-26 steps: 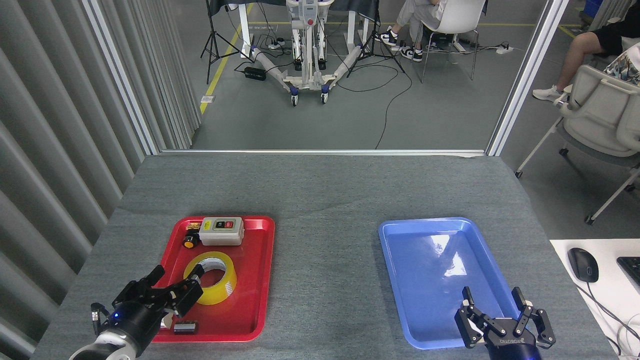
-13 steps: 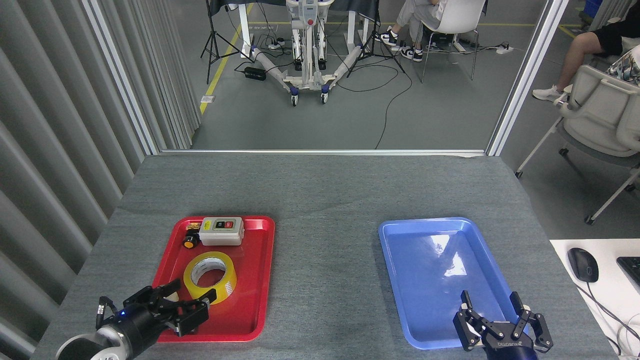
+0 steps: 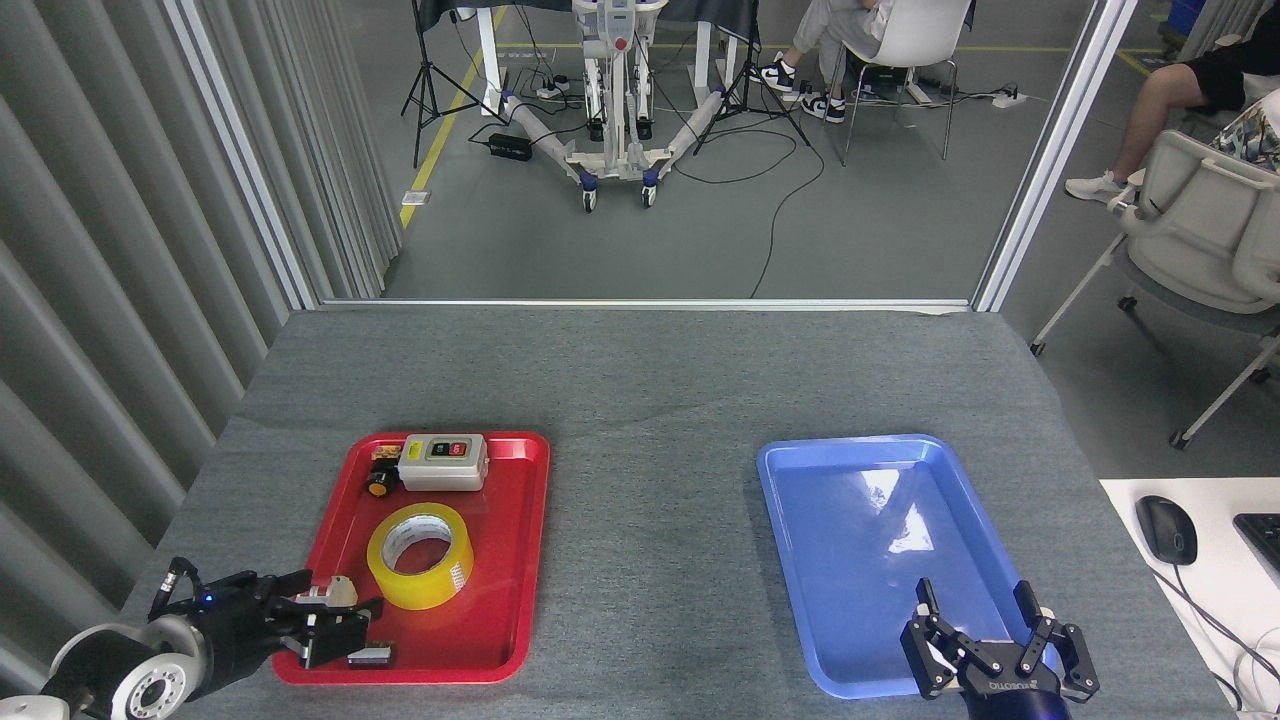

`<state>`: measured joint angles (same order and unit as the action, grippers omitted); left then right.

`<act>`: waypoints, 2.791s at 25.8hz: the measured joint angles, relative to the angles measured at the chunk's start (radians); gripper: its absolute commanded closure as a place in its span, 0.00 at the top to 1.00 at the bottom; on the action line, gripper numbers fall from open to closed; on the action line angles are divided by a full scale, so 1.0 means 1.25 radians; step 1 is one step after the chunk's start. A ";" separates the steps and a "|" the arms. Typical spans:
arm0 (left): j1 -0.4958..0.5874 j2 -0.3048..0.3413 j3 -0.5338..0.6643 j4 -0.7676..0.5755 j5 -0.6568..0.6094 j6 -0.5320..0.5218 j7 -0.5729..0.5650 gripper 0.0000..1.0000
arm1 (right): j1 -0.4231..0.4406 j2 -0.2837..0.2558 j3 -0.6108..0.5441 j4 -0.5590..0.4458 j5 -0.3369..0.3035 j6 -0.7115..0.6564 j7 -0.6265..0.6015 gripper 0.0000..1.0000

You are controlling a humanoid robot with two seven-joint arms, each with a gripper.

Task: Place and move tape with both arms
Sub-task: 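Grasp the yellow tape roll with the left hand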

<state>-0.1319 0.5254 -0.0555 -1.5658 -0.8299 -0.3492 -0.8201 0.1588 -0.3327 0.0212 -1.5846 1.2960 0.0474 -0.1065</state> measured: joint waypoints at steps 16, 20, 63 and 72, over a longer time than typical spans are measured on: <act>-0.325 0.001 -0.215 0.315 -0.002 -0.086 -0.044 1.00 | 0.001 -0.002 -0.004 0.000 0.001 -0.022 0.000 1.00; -0.407 -0.021 -0.277 0.399 -0.001 -0.119 -0.105 1.00 | 0.002 -0.001 -0.004 0.000 0.001 -0.025 0.000 1.00; -0.480 -0.156 -0.253 0.609 -0.127 0.134 -0.169 0.93 | 0.000 0.078 0.003 0.001 0.076 -0.020 0.004 1.00; -0.489 -0.166 -0.255 0.663 -0.146 0.102 -0.143 0.82 | -0.001 0.083 0.003 0.001 0.090 -0.018 0.004 1.00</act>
<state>-0.7428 0.3180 -0.3743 -0.7374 -1.0129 -0.2219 -0.9992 0.1580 -0.2288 0.0246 -1.5830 1.4090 0.0252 -0.1009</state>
